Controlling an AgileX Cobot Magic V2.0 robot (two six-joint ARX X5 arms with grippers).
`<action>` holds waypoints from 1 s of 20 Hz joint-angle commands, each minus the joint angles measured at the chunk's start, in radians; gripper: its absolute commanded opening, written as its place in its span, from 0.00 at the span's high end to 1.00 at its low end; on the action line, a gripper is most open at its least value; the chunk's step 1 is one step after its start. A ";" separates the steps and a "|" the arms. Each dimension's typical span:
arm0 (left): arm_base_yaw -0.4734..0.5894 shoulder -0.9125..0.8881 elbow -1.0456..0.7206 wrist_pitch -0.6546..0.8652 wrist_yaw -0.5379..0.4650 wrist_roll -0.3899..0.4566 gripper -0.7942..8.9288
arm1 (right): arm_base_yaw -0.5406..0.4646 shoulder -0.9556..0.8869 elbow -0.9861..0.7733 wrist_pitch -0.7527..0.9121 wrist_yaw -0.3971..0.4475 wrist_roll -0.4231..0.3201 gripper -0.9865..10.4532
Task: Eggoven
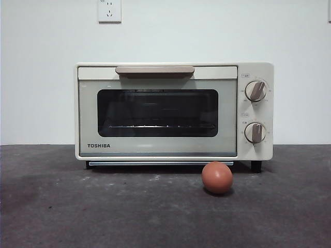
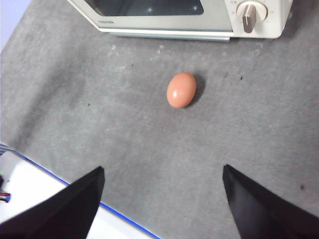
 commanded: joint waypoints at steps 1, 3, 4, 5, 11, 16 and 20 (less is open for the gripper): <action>-0.002 0.005 0.019 0.007 0.006 0.016 0.91 | 0.042 0.053 0.020 0.065 -0.022 0.079 0.58; -0.002 0.005 0.019 0.007 0.006 0.016 0.91 | 0.103 0.117 0.020 0.152 -0.015 0.151 0.59; -0.002 0.005 0.019 0.007 0.006 0.016 0.91 | 0.139 0.152 0.020 0.190 0.012 0.175 0.59; -0.002 0.005 0.019 0.007 0.006 0.016 0.91 | 0.179 0.190 0.020 0.222 0.056 0.194 0.59; -0.003 0.005 0.019 0.007 0.006 0.016 0.91 | 0.438 0.447 0.020 0.439 0.350 0.314 0.59; -0.019 0.005 0.019 0.007 0.006 0.016 0.91 | 0.544 0.673 0.021 0.581 0.526 0.359 0.59; -0.039 0.005 0.019 0.006 0.006 0.015 0.91 | 0.550 0.820 0.031 0.661 0.544 0.369 0.59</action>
